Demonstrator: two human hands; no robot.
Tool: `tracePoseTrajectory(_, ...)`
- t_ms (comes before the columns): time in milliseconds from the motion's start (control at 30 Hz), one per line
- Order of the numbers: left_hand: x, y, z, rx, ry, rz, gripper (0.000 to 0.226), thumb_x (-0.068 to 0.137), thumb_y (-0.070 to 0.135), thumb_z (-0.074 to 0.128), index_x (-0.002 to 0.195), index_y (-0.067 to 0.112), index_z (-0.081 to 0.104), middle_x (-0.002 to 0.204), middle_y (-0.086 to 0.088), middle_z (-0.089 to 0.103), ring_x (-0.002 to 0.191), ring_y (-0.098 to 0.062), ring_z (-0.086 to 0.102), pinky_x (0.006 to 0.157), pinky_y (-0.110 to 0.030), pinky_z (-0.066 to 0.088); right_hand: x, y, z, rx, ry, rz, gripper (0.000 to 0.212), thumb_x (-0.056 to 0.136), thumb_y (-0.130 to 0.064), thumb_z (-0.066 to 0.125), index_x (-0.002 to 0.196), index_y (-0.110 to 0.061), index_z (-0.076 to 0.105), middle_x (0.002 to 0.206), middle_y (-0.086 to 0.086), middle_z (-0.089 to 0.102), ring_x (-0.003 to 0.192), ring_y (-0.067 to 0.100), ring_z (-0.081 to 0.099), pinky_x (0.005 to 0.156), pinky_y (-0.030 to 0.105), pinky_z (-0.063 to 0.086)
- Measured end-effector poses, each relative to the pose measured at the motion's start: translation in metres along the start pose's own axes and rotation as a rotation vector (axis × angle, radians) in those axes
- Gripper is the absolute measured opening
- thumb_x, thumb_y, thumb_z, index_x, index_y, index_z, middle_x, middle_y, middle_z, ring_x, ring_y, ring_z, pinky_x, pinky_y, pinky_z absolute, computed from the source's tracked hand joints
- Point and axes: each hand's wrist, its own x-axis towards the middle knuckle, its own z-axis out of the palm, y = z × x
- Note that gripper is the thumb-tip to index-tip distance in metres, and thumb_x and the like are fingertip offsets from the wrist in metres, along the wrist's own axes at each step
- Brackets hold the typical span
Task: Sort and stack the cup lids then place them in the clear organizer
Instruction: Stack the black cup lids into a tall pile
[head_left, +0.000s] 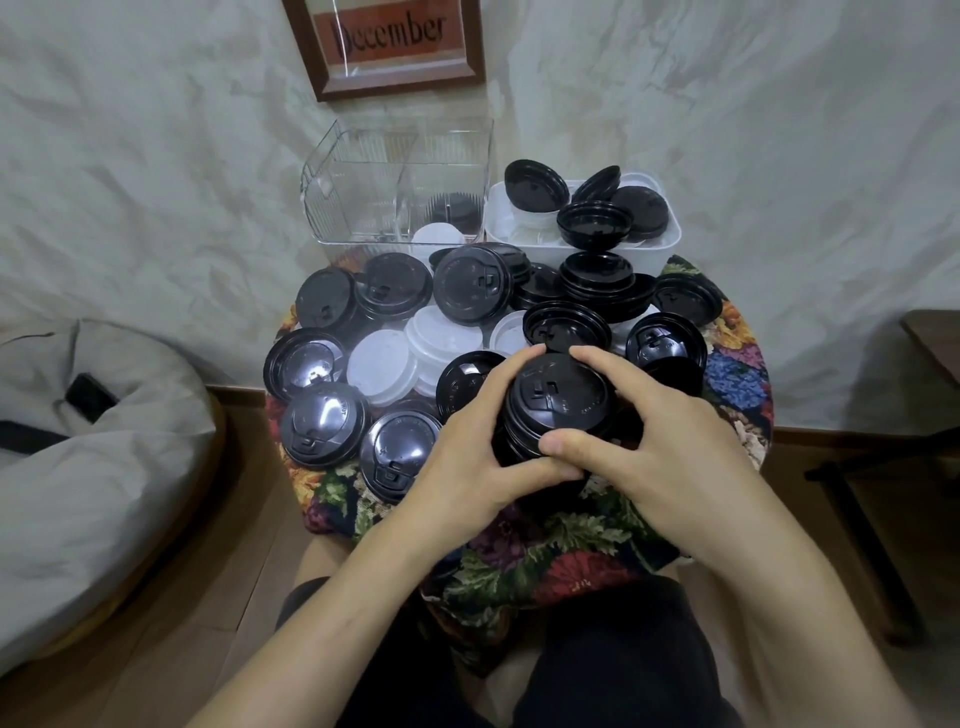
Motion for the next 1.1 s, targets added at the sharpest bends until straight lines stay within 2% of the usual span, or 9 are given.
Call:
tracePoseTrajectory(133, 0.000, 0.000, -0.003, 0.015, -0.038, 0.001, 0.091, 0.080, 0.027, 0.089, 0.154, 0.039, 0.037, 0.136, 0.022, 0.063, 0.127, -0.001, 0.059, 0.105, -0.016, 0.042, -0.001, -0.001, 0.002, 0.003, 0.035, 0.010, 0.085, 0.070, -0.078, 0.064, 0.149, -0.056, 0.039, 0.126, -0.027, 0.062, 0.125, 0.011, 0.058, 0.107, 0.040, 0.045)
tracePoseTrajectory(300, -0.001, 0.005, -0.009, -0.002, -0.090, -0.025, 0.091, 0.080, 0.036, 0.084, 0.155, 0.042, 0.033, 0.138, 0.029, 0.059, 0.131, 0.003, 0.055, 0.106, -0.012, 0.039, 0.006, 0.012, -0.003, 0.161, -0.023, -0.023, 0.085, 0.066, -0.082, 0.072, 0.143, -0.057, 0.048, 0.123, -0.036, 0.064, 0.123, -0.006, 0.057, 0.107, 0.033, 0.048)
tracePoseTrajectory(400, 0.000, 0.007, -0.012, 0.002, -0.109, -0.030, 0.090, 0.082, 0.035, 0.084, 0.155, 0.043, 0.033, 0.140, 0.027, 0.059, 0.132, 0.001, 0.055, 0.110, -0.021, 0.040, 0.007, 0.017, -0.007, 0.352, -0.108, -0.053, 0.069, 0.081, -0.059, 0.070, 0.147, -0.047, 0.052, 0.127, -0.040, 0.062, 0.122, -0.014, 0.057, 0.108, 0.026, 0.049)
tracePoseTrajectory(500, 0.001, 0.007, -0.014, 0.020, -0.114, -0.021, 0.091, 0.080, 0.041, 0.085, 0.155, 0.046, 0.032, 0.141, 0.029, 0.057, 0.133, 0.002, 0.053, 0.114, -0.030, 0.040, 0.006, 0.021, -0.006, 0.449, -0.127, -0.074, 0.063, 0.086, -0.043, 0.068, 0.147, -0.040, 0.052, 0.130, -0.037, 0.062, 0.125, -0.012, 0.057, 0.105, 0.019, 0.049)
tracePoseTrajectory(600, 0.001, 0.007, -0.016, 0.016, -0.127, -0.001, 0.093, 0.078, 0.061, 0.081, 0.155, 0.048, 0.031, 0.143, 0.033, 0.053, 0.135, 0.004, 0.051, 0.115, -0.029, 0.040, 0.008, 0.024, -0.003, 0.480, -0.101, -0.080, 0.061, 0.084, -0.039, 0.070, 0.143, -0.036, 0.055, 0.129, -0.033, 0.065, 0.126, -0.009, 0.058, 0.104, 0.017, 0.048)
tracePoseTrajectory(700, 0.000, 0.008, -0.014, -0.007, -0.114, 0.018, 0.091, 0.079, 0.085, 0.058, 0.157, 0.048, 0.028, 0.148, 0.036, 0.047, 0.140, 0.005, 0.045, 0.113, -0.022, 0.037, 0.011, 0.027, -0.005, 0.452, -0.093, -0.086, 0.062, 0.082, -0.041, 0.072, 0.142, -0.039, 0.056, 0.128, -0.036, 0.064, 0.126, -0.011, 0.056, 0.108, 0.017, 0.046)
tracePoseTrajectory(800, -0.001, 0.007, -0.011, -0.033, -0.076, 0.009, 0.079, 0.090, 0.069, 0.061, 0.158, 0.052, 0.025, 0.154, 0.036, 0.040, 0.144, 0.007, 0.038, 0.117, -0.027, 0.033, 0.011, 0.028, -0.007, 0.438, -0.111, -0.073, 0.067, 0.084, -0.043, 0.073, 0.147, -0.039, 0.052, 0.133, -0.037, 0.061, 0.130, -0.014, 0.052, 0.114, 0.023, 0.044)
tracePoseTrajectory(933, 0.000, 0.008, -0.010, -0.053, -0.086, -0.009, 0.069, 0.091, 0.054, 0.063, 0.153, 0.048, 0.035, 0.143, 0.036, 0.052, 0.136, 0.006, 0.049, 0.105, -0.010, 0.037, 0.008, 0.031, -0.007, 0.432, -0.179, -0.071, 0.073, 0.089, -0.044, 0.071, 0.155, -0.041, 0.042, 0.145, -0.033, 0.055, 0.138, -0.010, 0.046, 0.121, 0.036, 0.039)
tracePoseTrajectory(1100, -0.001, 0.003, -0.006, -0.063, -0.079, -0.013, 0.071, 0.090, 0.055, 0.063, 0.153, 0.044, 0.035, 0.144, 0.029, 0.054, 0.137, -0.002, 0.050, 0.111, -0.029, 0.038, 0.008, 0.033, -0.007, 0.418, -0.215, -0.088, 0.074, 0.090, -0.043, 0.070, 0.157, -0.041, 0.037, 0.146, -0.039, 0.049, 0.140, -0.013, 0.041, 0.123, 0.036, 0.035)
